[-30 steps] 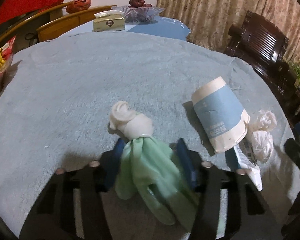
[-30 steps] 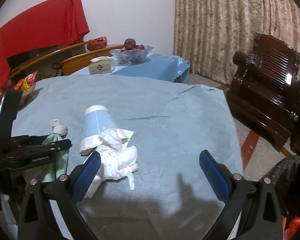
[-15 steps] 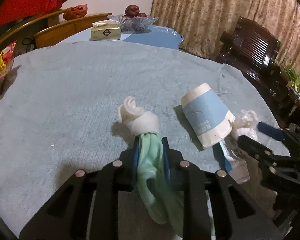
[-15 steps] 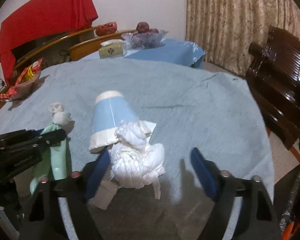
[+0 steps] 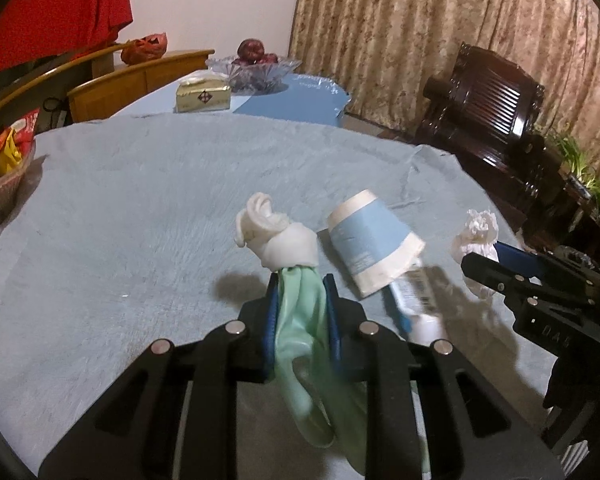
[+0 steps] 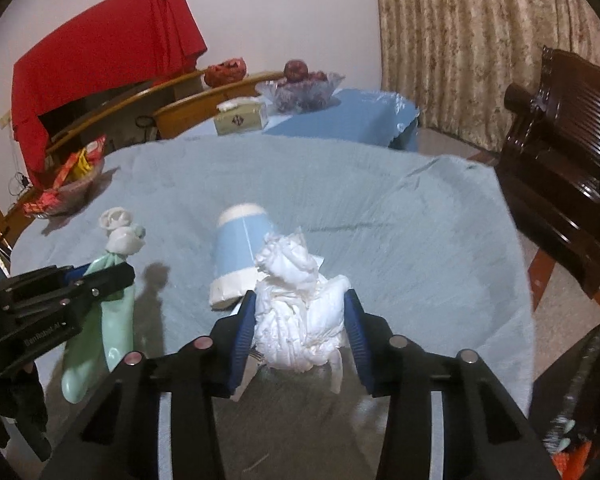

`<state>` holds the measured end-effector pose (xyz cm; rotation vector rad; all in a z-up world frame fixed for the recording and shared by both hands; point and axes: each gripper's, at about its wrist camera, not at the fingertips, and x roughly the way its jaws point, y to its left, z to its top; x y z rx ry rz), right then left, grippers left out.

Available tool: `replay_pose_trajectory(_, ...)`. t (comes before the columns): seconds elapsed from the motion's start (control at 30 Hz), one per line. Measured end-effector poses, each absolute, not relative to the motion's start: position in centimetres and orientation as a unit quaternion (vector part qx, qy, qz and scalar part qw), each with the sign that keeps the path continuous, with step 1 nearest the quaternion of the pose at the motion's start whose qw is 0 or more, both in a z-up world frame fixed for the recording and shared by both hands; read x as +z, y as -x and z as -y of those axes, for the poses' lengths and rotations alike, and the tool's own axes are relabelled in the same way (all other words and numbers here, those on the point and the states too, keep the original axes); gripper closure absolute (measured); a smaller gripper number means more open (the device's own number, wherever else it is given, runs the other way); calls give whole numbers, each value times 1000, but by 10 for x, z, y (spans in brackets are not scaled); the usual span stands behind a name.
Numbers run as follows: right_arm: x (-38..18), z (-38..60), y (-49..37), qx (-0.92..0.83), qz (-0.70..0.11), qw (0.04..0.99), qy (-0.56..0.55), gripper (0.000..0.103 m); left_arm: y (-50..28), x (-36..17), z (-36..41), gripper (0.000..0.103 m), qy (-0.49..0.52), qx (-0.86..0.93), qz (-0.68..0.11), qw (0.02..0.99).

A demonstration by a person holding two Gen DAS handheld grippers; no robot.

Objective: Collect trash
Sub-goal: 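Carry the glove and tissues over the trash bin with both tools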

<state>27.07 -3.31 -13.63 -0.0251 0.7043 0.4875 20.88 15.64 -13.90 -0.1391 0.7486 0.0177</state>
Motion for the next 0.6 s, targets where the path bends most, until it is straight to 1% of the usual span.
replay_pose_trajectory(0.27,-97,57,-242,233,-305,923,3,60,-193,-108,-123,83,52,-22,-343,938)
replay_pose_trajectory(0.6,-63,102,-199,214,-276,937,-5,59,-165,-75,-78,83,37,-62,-319,945)
